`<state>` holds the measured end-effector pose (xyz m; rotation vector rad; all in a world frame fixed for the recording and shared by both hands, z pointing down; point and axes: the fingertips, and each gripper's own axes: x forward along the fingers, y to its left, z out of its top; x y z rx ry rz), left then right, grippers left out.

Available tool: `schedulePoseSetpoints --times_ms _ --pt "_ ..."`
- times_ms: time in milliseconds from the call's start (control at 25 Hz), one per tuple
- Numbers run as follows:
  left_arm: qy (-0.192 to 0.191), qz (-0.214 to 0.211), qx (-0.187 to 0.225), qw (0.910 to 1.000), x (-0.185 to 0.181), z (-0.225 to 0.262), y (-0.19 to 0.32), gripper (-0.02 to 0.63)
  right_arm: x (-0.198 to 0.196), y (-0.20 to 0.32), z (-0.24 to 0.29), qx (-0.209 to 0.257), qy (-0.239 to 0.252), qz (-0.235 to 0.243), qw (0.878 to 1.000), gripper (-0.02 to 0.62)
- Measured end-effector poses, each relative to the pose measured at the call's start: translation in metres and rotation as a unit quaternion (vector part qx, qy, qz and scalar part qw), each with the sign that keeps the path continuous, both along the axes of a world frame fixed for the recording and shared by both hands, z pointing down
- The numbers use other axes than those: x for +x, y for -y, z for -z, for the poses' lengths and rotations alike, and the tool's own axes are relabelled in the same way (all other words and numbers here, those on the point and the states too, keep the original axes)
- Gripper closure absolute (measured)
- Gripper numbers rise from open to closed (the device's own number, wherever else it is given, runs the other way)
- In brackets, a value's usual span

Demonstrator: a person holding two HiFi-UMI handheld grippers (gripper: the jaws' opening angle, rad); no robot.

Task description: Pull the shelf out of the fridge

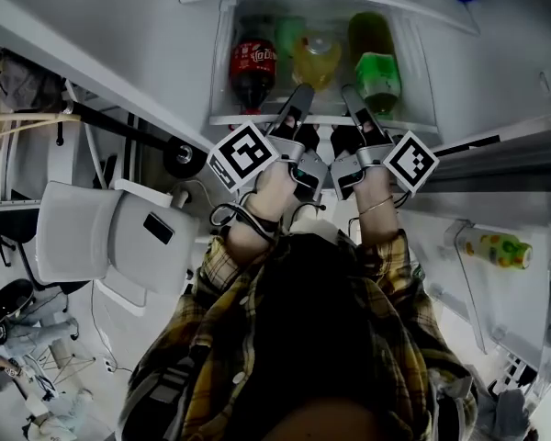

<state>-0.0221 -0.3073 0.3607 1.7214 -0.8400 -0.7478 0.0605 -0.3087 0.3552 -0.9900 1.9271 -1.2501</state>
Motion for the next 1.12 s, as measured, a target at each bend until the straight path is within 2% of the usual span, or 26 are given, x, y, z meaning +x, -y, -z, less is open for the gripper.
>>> schedulePoseSetpoints --times_ms 280,400,520,720,920,1120 --pt "-0.026 -0.003 0.010 0.9996 0.005 0.004 -0.027 0.570 0.004 -0.027 -0.003 -0.002 0.001 0.003 1.000 0.541" --pt "-0.050 -0.005 0.010 0.9987 0.006 0.010 -0.033 0.569 0.002 -0.032 0.000 -0.001 0.002 0.004 1.000 0.540" --pt "-0.024 -0.004 0.010 0.9997 0.001 0.005 -0.039 0.569 0.000 -0.039 0.002 0.002 -0.002 0.006 1.000 0.540" --pt "-0.018 -0.005 0.014 0.9997 -0.001 0.006 -0.048 0.569 0.000 -0.047 0.004 -0.001 0.004 0.002 1.000 0.540" --pt "-0.055 -0.012 0.002 0.9984 0.004 0.009 -0.053 0.569 0.000 -0.051 0.003 0.000 0.002 0.000 1.000 0.541" --pt "-0.033 -0.014 0.012 0.9993 0.000 0.008 -0.064 0.569 -0.001 -0.063 0.004 -0.001 0.002 0.000 1.000 0.541"
